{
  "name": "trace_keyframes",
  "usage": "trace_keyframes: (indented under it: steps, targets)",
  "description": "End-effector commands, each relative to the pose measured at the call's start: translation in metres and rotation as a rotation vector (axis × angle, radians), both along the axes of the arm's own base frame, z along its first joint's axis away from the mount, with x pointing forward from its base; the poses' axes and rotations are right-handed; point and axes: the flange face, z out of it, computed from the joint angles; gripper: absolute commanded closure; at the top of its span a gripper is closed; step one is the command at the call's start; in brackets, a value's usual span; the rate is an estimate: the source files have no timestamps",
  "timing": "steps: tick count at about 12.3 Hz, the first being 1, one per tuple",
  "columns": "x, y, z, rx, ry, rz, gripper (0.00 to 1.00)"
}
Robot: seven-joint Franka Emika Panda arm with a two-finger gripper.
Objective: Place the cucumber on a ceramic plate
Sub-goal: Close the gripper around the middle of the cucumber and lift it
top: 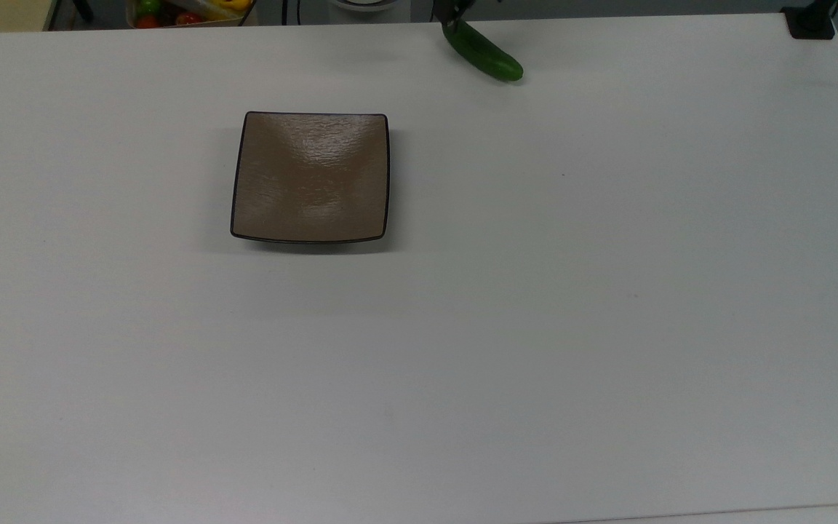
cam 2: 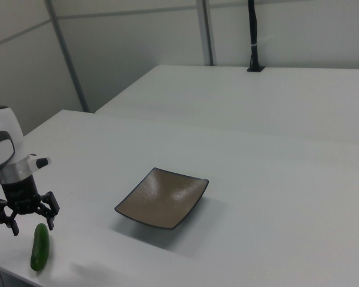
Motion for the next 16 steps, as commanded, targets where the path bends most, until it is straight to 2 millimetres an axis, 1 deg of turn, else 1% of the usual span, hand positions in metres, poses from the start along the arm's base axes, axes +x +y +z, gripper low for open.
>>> trace_keyframes:
  steps: [1,3,6,7,8,10,12,14,16]
  targets:
    - [0.001,0.019,-0.036,0.015,-0.003,-0.017,0.00]
    - [0.000,0.024,-0.052,0.014,0.010,-0.005,0.00]
    - [-0.002,0.026,-0.066,0.004,0.033,0.007,0.00]
    - [-0.001,0.026,-0.071,0.002,0.037,0.009,0.10]
    - [-0.001,0.026,-0.072,0.000,0.041,0.011,0.29]
    - [0.000,0.026,-0.071,-0.003,0.036,-0.015,0.57]
    - [0.002,0.026,-0.068,-0.003,0.033,-0.025,0.69]
    - [0.005,0.028,-0.059,0.002,0.013,-0.045,0.69]
    - [0.013,0.031,-0.035,0.018,-0.037,-0.079,0.69]
